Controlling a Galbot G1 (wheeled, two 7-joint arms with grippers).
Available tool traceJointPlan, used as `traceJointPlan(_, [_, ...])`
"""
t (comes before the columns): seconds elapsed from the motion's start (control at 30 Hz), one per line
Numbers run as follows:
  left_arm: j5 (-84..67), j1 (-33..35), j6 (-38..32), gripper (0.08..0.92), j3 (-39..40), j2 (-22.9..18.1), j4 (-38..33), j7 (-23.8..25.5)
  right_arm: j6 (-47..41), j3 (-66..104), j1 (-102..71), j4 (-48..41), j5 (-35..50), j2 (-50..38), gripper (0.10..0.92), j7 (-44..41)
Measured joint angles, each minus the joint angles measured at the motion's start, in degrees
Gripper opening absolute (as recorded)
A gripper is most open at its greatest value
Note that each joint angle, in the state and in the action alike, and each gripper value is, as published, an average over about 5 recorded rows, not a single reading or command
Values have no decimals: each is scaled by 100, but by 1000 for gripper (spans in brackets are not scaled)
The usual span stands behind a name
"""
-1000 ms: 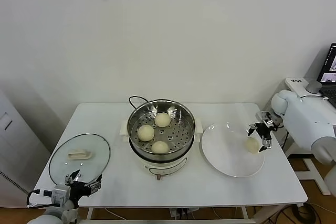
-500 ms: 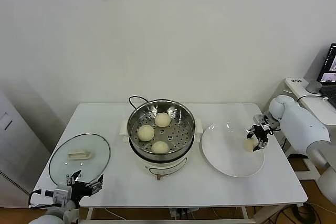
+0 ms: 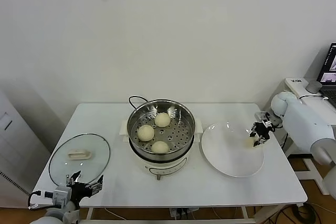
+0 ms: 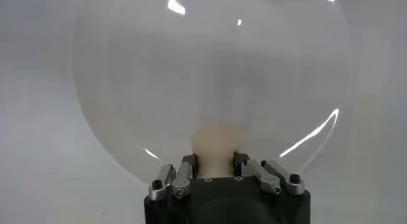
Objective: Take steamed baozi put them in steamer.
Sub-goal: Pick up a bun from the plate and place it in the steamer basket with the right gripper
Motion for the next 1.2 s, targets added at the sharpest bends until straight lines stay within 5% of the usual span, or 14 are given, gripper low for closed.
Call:
traceJointPlan(0.77, [74,18,45,823,44,-23,-79,-23,-2461,-4419,3674,3075,4832,-124,394,557])
traceJointPlan(1.2, [74,-22,51,823,125,-48,-54,-28,-3901,-5069,4251,4045,6366,516,407,1728])
